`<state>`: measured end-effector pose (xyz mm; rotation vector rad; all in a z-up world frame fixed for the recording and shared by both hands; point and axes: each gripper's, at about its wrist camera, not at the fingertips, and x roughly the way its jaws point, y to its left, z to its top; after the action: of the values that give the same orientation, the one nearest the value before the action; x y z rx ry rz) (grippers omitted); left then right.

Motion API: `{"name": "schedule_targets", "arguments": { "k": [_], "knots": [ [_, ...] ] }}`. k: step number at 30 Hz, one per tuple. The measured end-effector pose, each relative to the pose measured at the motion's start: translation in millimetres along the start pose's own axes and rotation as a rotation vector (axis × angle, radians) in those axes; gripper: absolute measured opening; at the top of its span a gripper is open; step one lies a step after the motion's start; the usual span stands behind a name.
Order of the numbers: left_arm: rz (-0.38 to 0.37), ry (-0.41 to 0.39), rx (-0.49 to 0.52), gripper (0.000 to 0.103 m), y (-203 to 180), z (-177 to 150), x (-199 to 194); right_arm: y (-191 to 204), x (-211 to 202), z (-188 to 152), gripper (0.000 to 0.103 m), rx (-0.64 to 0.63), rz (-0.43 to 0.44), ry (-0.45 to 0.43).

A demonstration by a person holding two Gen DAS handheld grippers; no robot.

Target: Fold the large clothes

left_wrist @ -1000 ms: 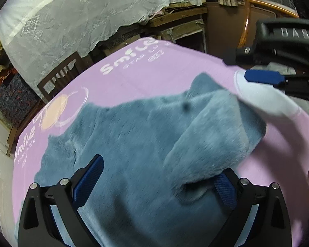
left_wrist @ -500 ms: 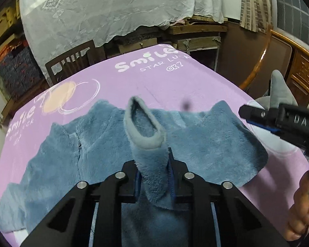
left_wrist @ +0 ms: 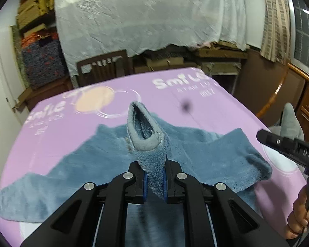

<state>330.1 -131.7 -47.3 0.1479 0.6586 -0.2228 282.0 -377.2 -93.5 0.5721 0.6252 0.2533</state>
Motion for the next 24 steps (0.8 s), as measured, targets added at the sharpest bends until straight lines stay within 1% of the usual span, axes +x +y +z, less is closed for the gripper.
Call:
{"name": "schedule_targets", "arguments": {
  "k": [3, 6, 11, 13, 15, 16, 18, 19, 20, 21, 22, 24],
  "knots": [
    [0.041, -0.014, -0.005, 0.011, 15, -6, -9, 9, 10, -6, 0.021, -0.036, 0.003, 0.041],
    [0.065, -0.006, -0.030, 0.011, 33, -15, -13, 15, 18, -11, 0.022, -0.058, 0.014, 0.080],
    [0.102, 0.015, -0.071, 0.011, 62, -30, -12, 24, 23, -16, 0.022, -0.101, 0.017, 0.103],
    [0.112, 0.034, -0.074, 0.013, 69, -37, -9, 26, 29, -18, 0.022, -0.122, -0.010, 0.128],
    [0.123, 0.066, -0.066, 0.013, 70, -44, -1, 23, 41, -24, 0.021, -0.132, -0.084, 0.182],
    [0.130, 0.085, -0.061, 0.016, 70, -48, 3, 19, 48, -28, 0.020, -0.124, -0.114, 0.215],
    [0.141, 0.133, -0.053, 0.021, 72, -56, 15, 10, 61, -33, 0.014, -0.112, -0.168, 0.264],
    [0.147, 0.153, -0.056, 0.024, 75, -59, 20, 9, 61, -32, 0.009, -0.112, -0.172, 0.261],
    [0.152, 0.182, -0.063, 0.025, 78, -63, 26, 9, 61, -32, 0.009, -0.107, -0.167, 0.264],
    [0.154, 0.198, -0.074, 0.031, 81, -64, 29, 7, 61, -32, 0.009, -0.097, -0.161, 0.265],
    [0.153, 0.206, -0.089, 0.037, 85, -66, 30, 6, 60, -32, 0.009, -0.097, -0.160, 0.265],
    [0.155, 0.201, -0.123, 0.041, 96, -66, 26, 6, 59, -33, 0.009, -0.098, -0.156, 0.264]
  ]
}}
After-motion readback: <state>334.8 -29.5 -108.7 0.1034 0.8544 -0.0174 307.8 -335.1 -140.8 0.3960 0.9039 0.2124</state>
